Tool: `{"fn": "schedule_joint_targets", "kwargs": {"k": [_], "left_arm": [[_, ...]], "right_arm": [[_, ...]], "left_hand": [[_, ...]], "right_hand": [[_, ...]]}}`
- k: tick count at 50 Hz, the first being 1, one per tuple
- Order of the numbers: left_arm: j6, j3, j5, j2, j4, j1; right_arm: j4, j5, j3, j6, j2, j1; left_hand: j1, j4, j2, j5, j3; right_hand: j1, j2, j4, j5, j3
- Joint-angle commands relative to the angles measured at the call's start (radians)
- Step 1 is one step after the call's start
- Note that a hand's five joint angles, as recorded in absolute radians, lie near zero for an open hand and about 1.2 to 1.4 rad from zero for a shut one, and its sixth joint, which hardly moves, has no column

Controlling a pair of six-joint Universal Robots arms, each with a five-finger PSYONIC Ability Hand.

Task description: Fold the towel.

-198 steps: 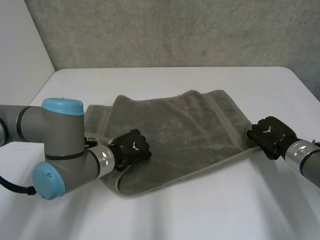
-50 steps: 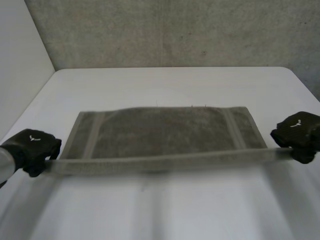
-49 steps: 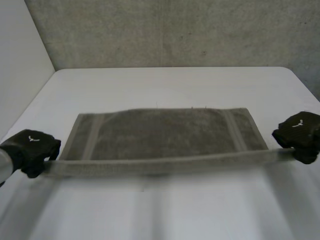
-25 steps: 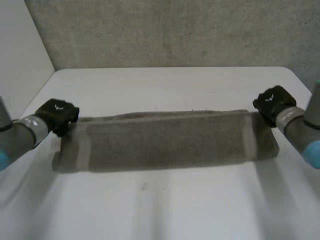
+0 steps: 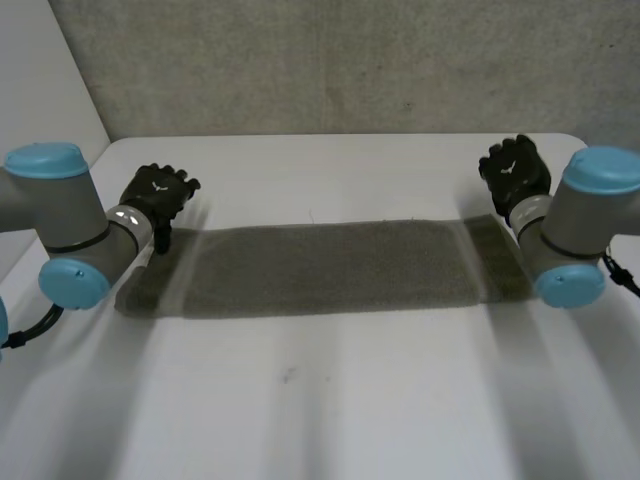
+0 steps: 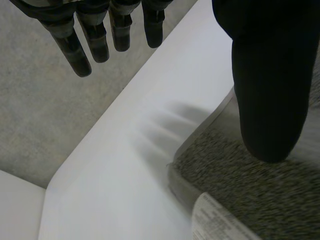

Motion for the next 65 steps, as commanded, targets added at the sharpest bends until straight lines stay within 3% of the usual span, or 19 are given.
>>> {"fn": "schedule_joint_targets", "kwargs": {"k": [1,6,13,20,32,37,41,44,51,54,60,65], "left_arm": [[-0.014,-0.186,0.004,0.168,0.006,-0.010],[-0.017,-0.350,0.017,0.309,0.018,-0.013],[-0.027,-0.491,0.017,0.408,0.107,-0.020],[-0.119,-0.594,0.015,0.468,0.237,-0.031],[-0.239,-0.616,0.015,0.484,0.260,-0.028],[-0.241,-0.625,0.015,0.493,0.260,-0.030],[-0.242,-0.626,0.015,0.499,0.260,-0.030],[-0.242,-0.633,0.015,0.505,0.262,-0.028],[-0.242,-0.637,0.015,0.521,0.262,-0.024],[-0.242,-0.639,0.015,0.524,0.262,-0.022],[-0.242,-0.642,0.015,0.525,0.262,-0.022],[-0.242,-0.642,0.015,0.525,0.262,-0.020]], "right_arm": [[0.026,-0.100,0.228,0.190,-0.254,-0.009],[0.191,-0.161,0.362,0.240,-0.378,-0.094],[0.324,-0.170,0.414,0.257,-0.385,-0.138],[0.246,-0.219,0.489,0.259,-0.348,-0.186],[0.160,-0.236,0.511,0.250,-0.288,-0.204],[0.135,-0.238,0.511,0.247,-0.265,-0.204],[0.121,-0.238,0.502,0.243,-0.247,-0.207],[0.121,-0.239,0.498,0.243,-0.245,-0.226],[0.126,-0.242,0.497,0.240,-0.242,-0.238],[0.135,-0.238,0.500,0.242,-0.250,-0.240],[0.135,-0.241,0.523,0.260,-0.294,-0.243],[0.129,-0.280,0.552,0.260,-0.313,-0.244]], "left_hand": [[-0.010,-0.009,-0.006,-0.035,-0.008],[-0.010,-0.009,-0.006,-0.035,-0.008],[-0.010,-0.009,-0.006,-0.035,-0.008],[-0.010,-0.009,-0.006,-0.035,-0.008],[-0.010,-0.009,-0.006,-0.035,-0.008],[-0.010,-0.009,-0.006,-0.035,-0.008],[-0.010,-0.009,-0.006,-0.035,-0.008],[-0.010,-0.009,-0.006,-0.035,-0.008],[-0.010,-0.009,-0.006,-0.035,-0.008],[-0.010,-0.009,-0.006,-0.035,-0.008],[-0.010,-0.009,-0.006,-0.035,-0.008],[-0.010,-0.009,-0.006,-0.035,-0.008]], "right_hand": [[-0.025,-0.045,-0.053,-0.051,-0.032],[-0.025,-0.045,-0.053,-0.051,-0.032],[0.117,0.097,0.089,0.091,0.110],[0.279,0.259,0.251,0.253,0.272],[0.475,0.455,0.447,0.450,0.469],[0.666,0.646,0.638,0.641,0.660],[1.091,1.070,1.062,1.065,1.084],[1.197,1.177,1.168,1.171,1.190],[1.197,1.177,1.168,1.171,1.190],[0.827,0.807,0.799,0.801,0.820],[0.544,0.524,0.516,0.518,0.537],[0.479,0.459,0.450,0.453,0.472]]}}
